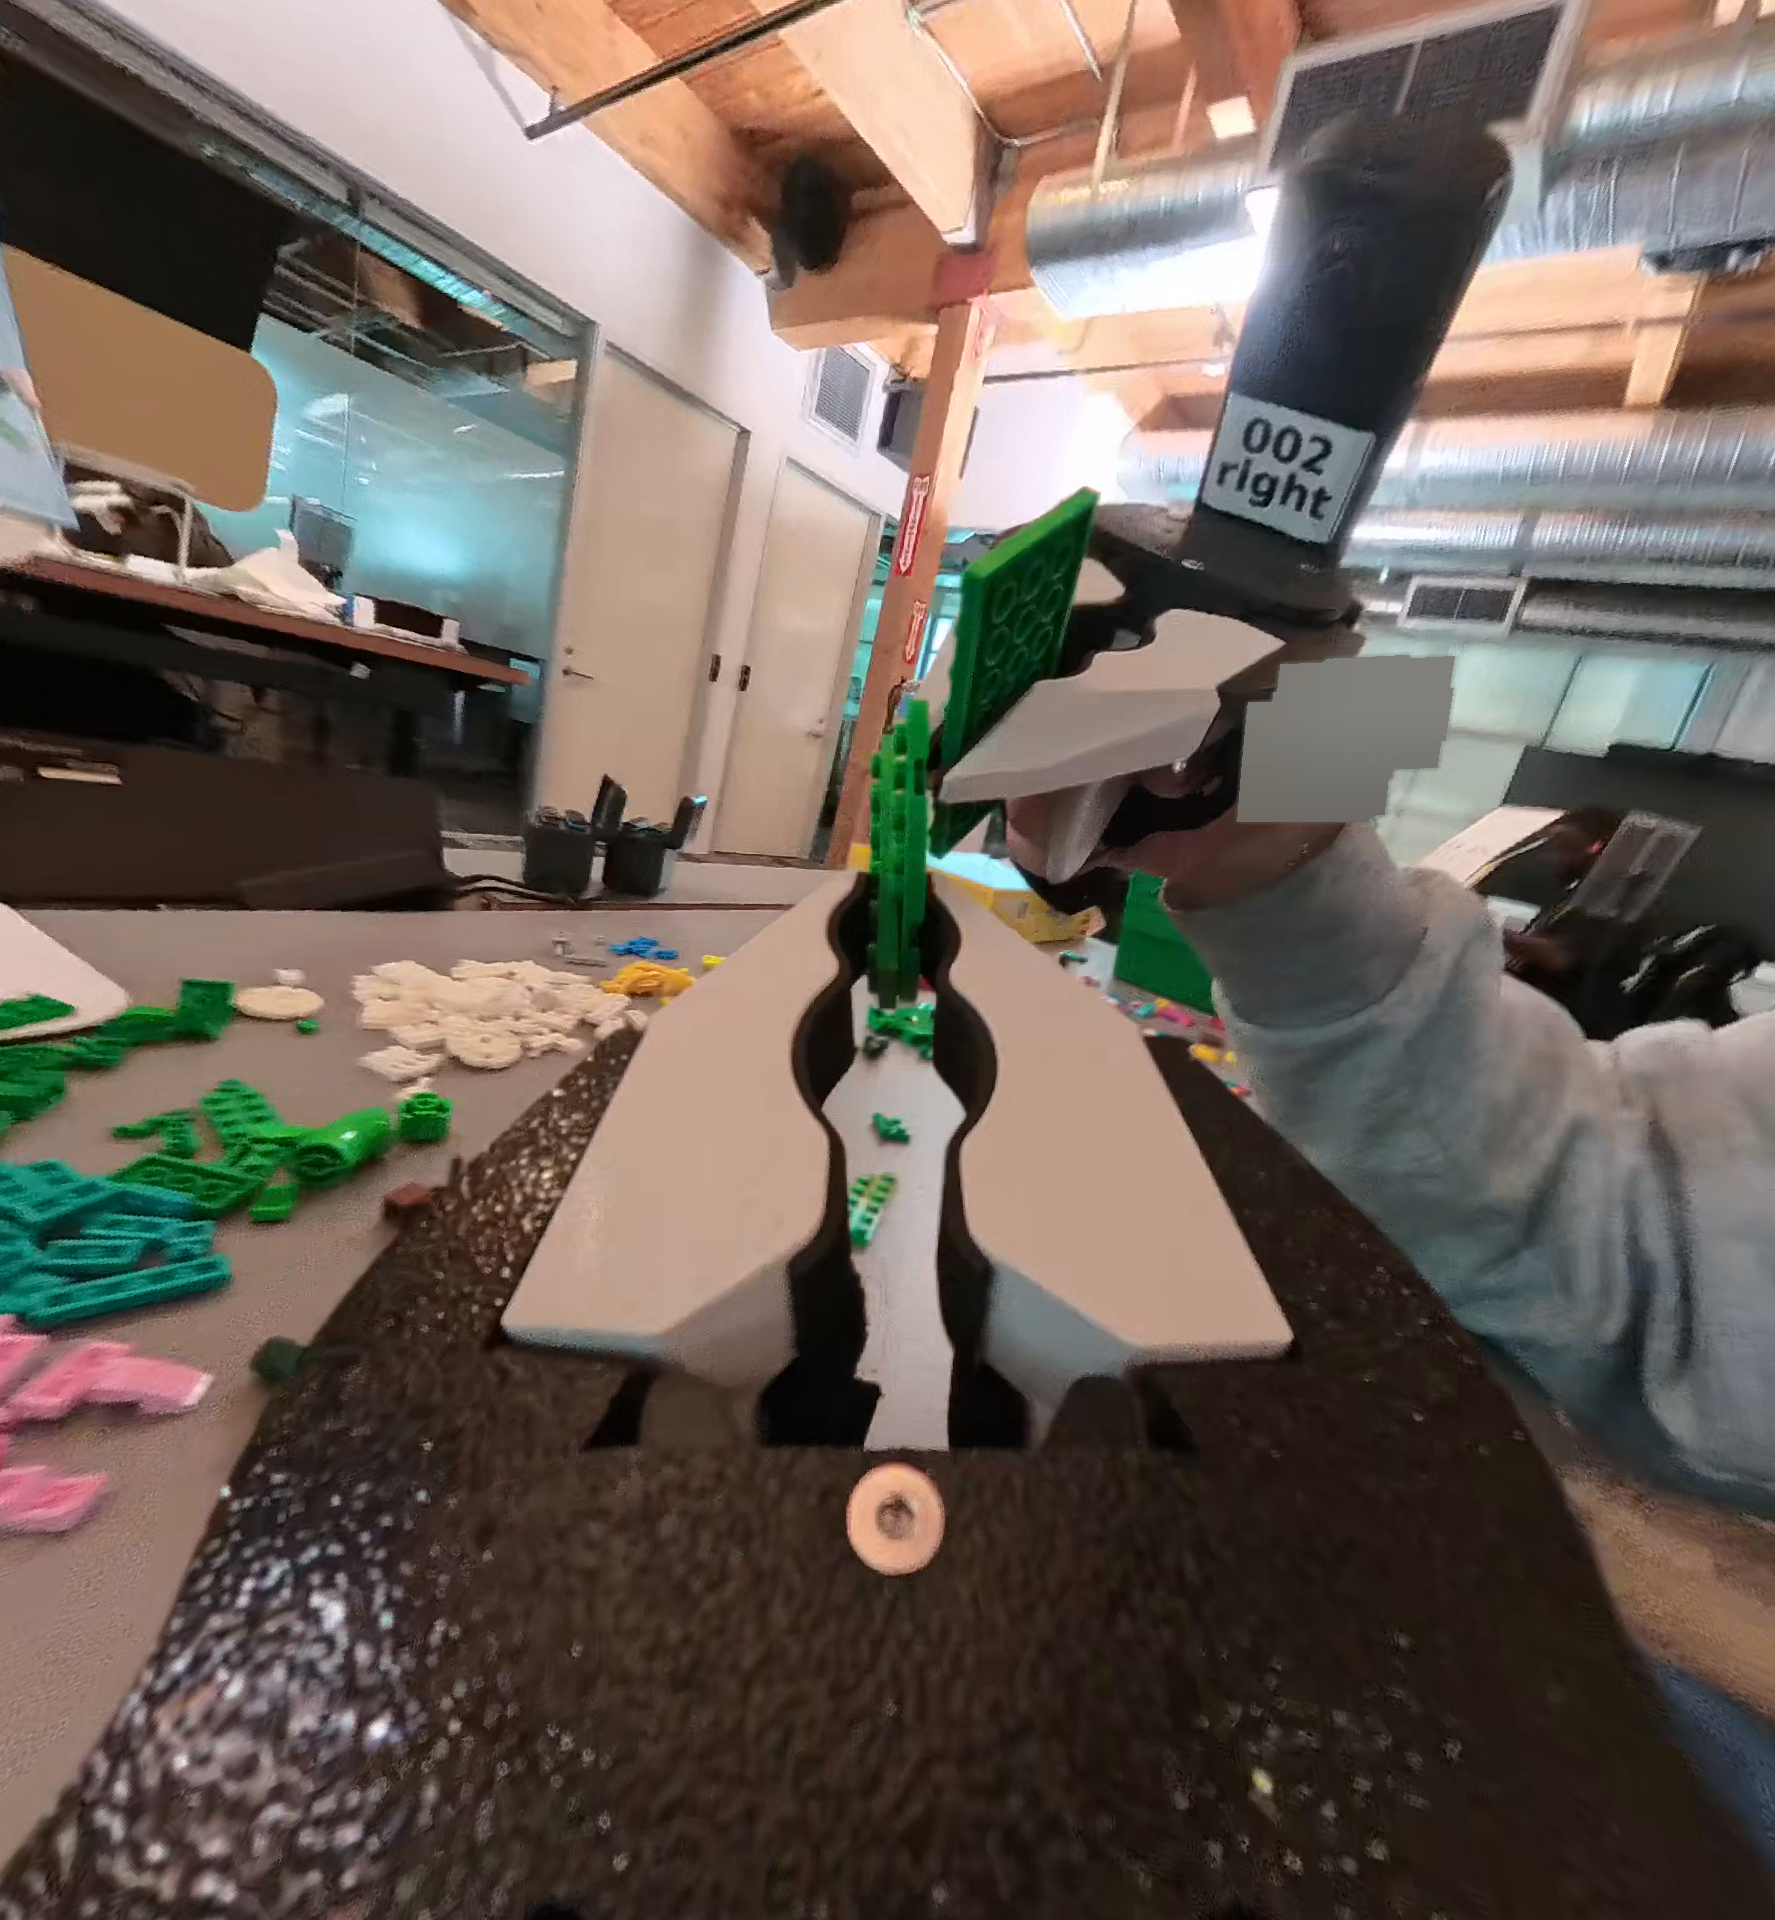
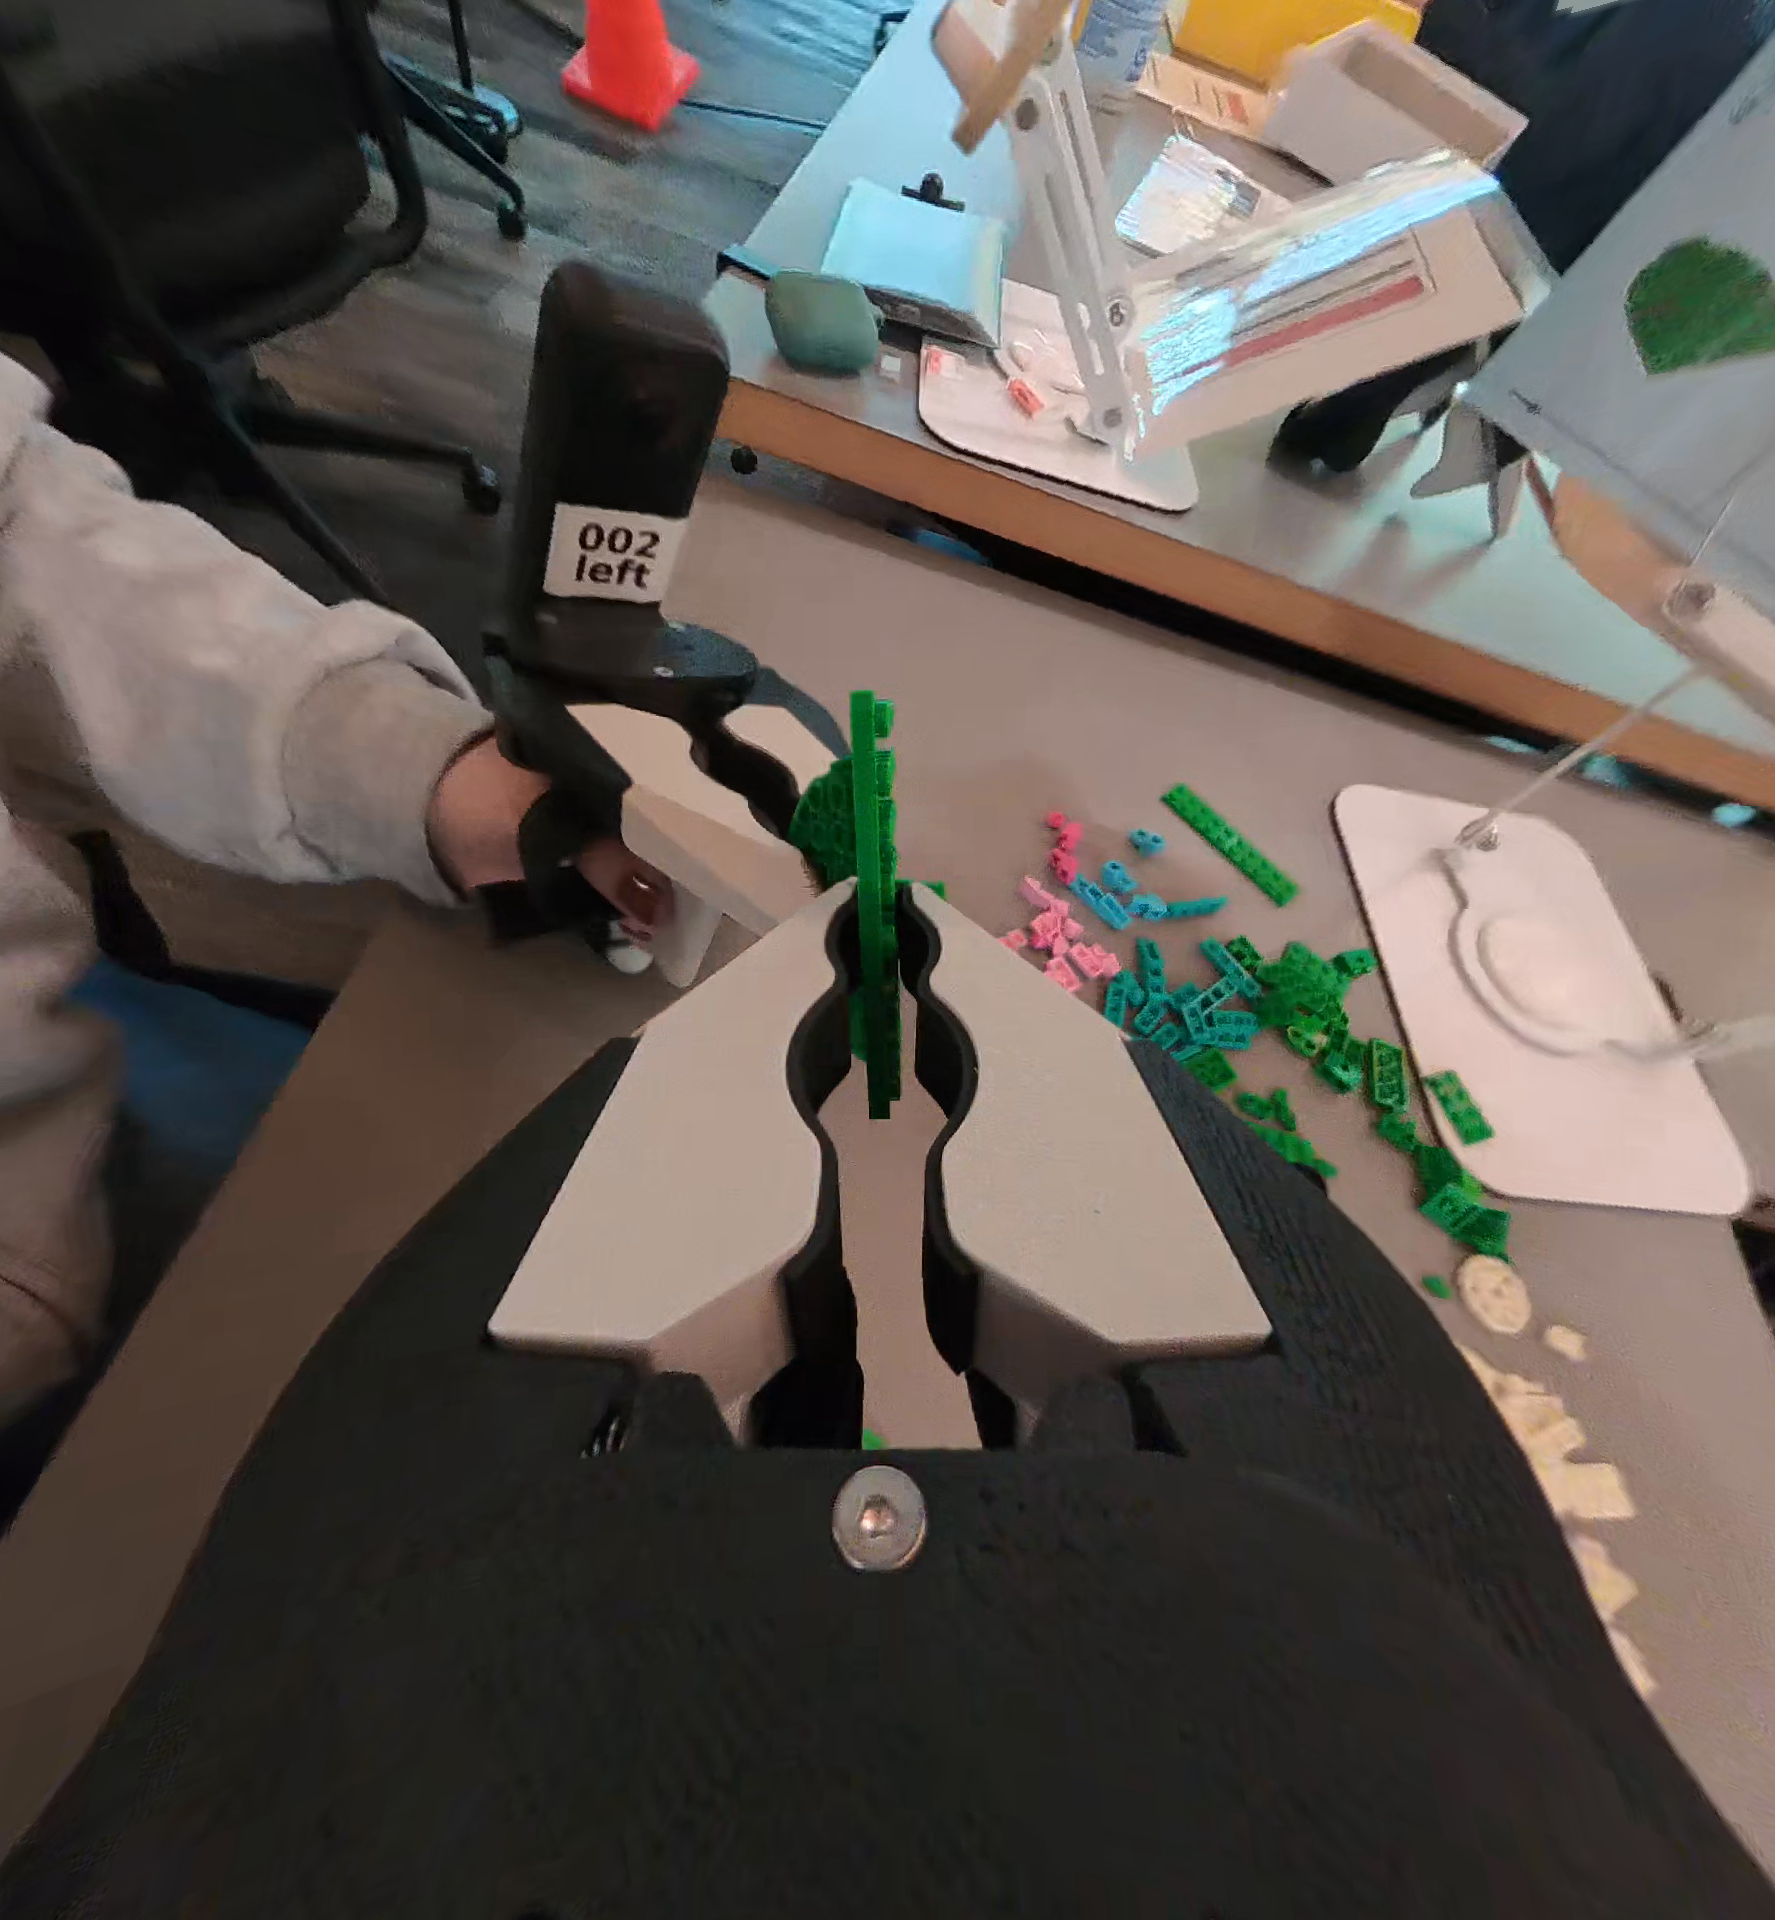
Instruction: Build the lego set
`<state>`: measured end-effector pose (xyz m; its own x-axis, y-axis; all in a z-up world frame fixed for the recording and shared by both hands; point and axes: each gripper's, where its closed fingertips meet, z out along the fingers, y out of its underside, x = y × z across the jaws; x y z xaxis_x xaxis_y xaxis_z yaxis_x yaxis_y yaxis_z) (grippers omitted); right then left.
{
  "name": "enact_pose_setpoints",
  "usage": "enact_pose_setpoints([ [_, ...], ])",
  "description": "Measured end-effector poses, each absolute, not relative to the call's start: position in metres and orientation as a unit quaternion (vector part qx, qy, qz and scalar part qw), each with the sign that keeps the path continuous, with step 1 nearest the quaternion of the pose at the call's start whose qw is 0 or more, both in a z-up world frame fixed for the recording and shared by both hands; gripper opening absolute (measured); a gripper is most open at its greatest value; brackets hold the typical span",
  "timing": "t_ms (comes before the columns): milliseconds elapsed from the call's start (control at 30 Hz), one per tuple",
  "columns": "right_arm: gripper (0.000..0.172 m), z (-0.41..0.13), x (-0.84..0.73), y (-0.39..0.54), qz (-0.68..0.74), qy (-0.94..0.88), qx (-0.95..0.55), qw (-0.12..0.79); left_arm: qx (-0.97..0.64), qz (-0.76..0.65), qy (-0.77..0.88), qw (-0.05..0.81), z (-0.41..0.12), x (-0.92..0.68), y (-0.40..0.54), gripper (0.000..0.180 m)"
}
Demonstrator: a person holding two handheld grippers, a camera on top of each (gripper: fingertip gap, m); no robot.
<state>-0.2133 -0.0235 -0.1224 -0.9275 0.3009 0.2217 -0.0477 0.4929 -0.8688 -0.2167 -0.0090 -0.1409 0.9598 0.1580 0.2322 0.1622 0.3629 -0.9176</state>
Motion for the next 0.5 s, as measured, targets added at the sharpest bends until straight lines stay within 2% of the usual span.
enact_pose_setpoints([
  [167, 0.003, -0.132, -0.200, -0.006, 0.462, -0.874, -0.091, 0.120, -0.514, -0.016, -0.150, 0.844, -0.130, -0.213, -0.013, 0.005],
  [367, 0.003, -0.225, -0.188, 0.022, 0.234, -0.962, -0.118, 0.076, -0.526, 0.143, -0.191, 0.816, -0.134, -0.248, -0.046, 0.005],
  [500, 0.003, -0.266, -0.174, 0.026, 0.147, -0.984, -0.090, 0.053, -0.523, 0.146, -0.199, 0.816, -0.136, -0.254, -0.052, 0.005],
])
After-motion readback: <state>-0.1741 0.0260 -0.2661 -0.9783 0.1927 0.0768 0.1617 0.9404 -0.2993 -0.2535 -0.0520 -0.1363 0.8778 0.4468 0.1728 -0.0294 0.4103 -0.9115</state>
